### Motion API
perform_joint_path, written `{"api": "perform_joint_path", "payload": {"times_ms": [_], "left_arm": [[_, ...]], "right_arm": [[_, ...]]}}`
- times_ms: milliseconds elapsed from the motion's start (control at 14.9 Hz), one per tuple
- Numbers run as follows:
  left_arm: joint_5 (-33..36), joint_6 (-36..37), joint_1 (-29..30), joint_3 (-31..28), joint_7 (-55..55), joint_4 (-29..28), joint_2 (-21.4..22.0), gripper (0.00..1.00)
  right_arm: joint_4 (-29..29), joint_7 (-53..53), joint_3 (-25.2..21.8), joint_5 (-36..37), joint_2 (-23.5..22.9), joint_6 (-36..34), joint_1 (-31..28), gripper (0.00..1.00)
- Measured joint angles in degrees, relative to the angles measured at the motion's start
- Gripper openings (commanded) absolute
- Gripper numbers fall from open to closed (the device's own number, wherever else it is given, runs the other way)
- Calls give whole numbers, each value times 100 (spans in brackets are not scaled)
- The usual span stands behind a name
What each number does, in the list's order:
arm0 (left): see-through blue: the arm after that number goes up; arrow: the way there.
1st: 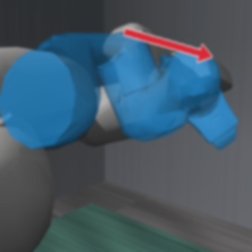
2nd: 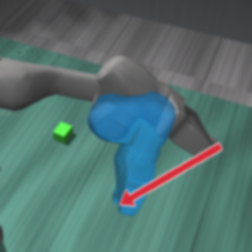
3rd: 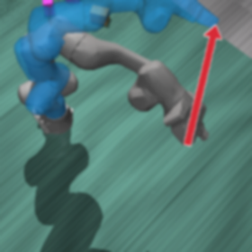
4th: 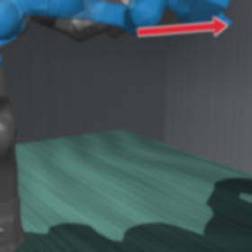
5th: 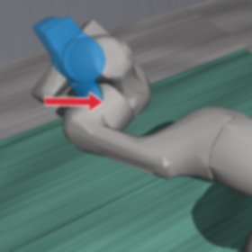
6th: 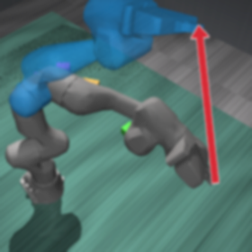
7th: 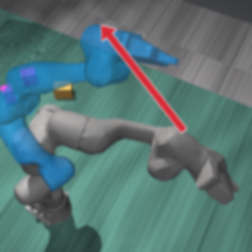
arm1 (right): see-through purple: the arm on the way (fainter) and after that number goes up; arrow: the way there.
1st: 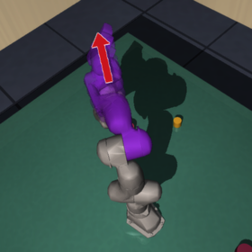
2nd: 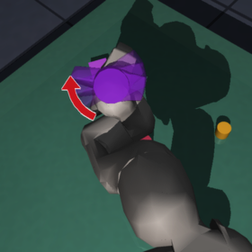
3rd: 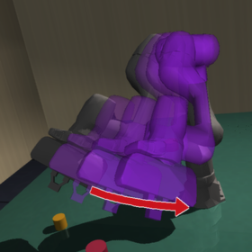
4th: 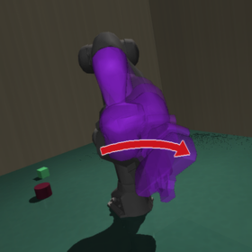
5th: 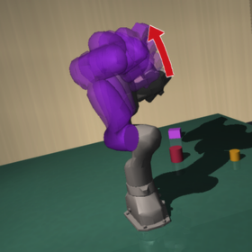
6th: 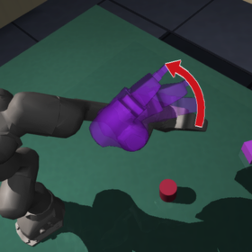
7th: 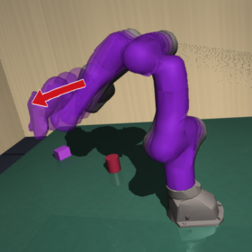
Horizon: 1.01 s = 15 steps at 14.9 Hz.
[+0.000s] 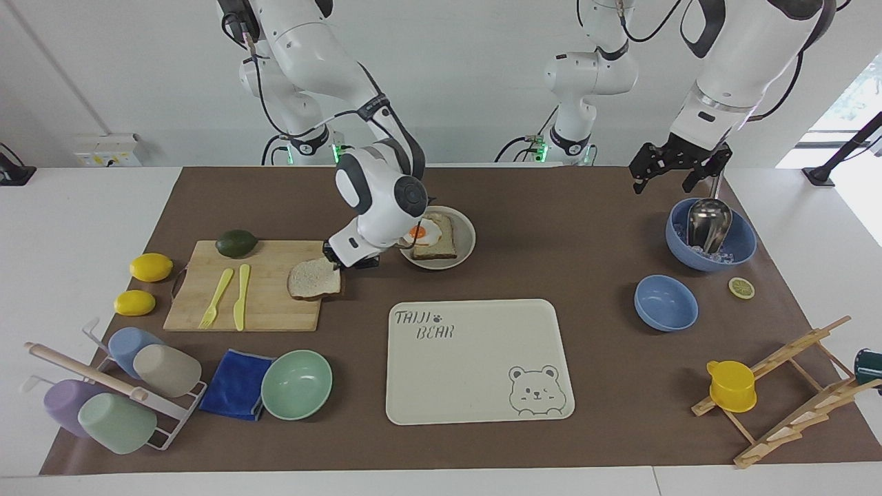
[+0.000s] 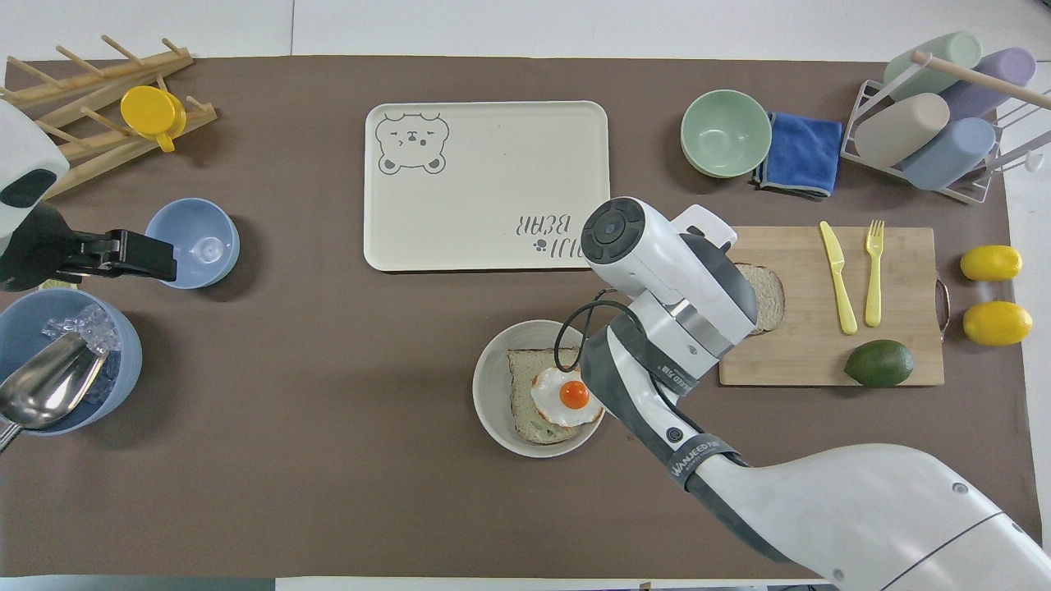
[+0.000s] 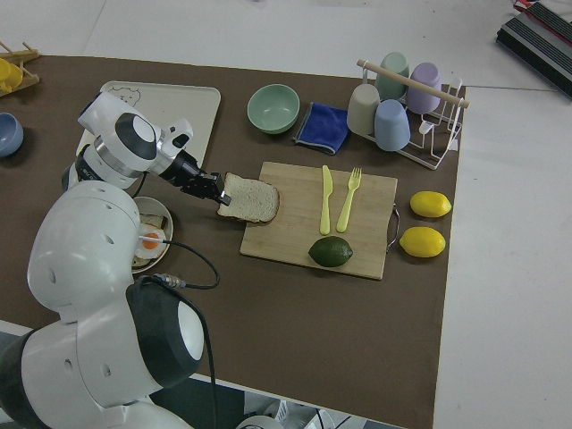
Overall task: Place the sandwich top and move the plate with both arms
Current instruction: 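Lower the bread slice onto the egg and open the right gripper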
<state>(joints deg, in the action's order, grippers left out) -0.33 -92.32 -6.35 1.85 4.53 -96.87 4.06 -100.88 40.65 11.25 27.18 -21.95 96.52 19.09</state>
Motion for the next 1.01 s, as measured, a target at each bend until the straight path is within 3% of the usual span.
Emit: {"api": "perform_joint_path", "payload": {"times_ms": [269, 672, 1007], "left_arm": [[0, -2, 0, 0, 0, 0, 0, 100], [0, -2, 49, -5, 0, 0, 0, 100], [0, -2, 80, -3, 0, 0, 0, 100]], "right_arm": [[581, 184, 134, -262, -54, -541, 768, 0], [848, 1201, 198, -966, -205, -520, 1477, 0], [862, 1718, 209, -1425, -239, -6, 1702, 0]]}}
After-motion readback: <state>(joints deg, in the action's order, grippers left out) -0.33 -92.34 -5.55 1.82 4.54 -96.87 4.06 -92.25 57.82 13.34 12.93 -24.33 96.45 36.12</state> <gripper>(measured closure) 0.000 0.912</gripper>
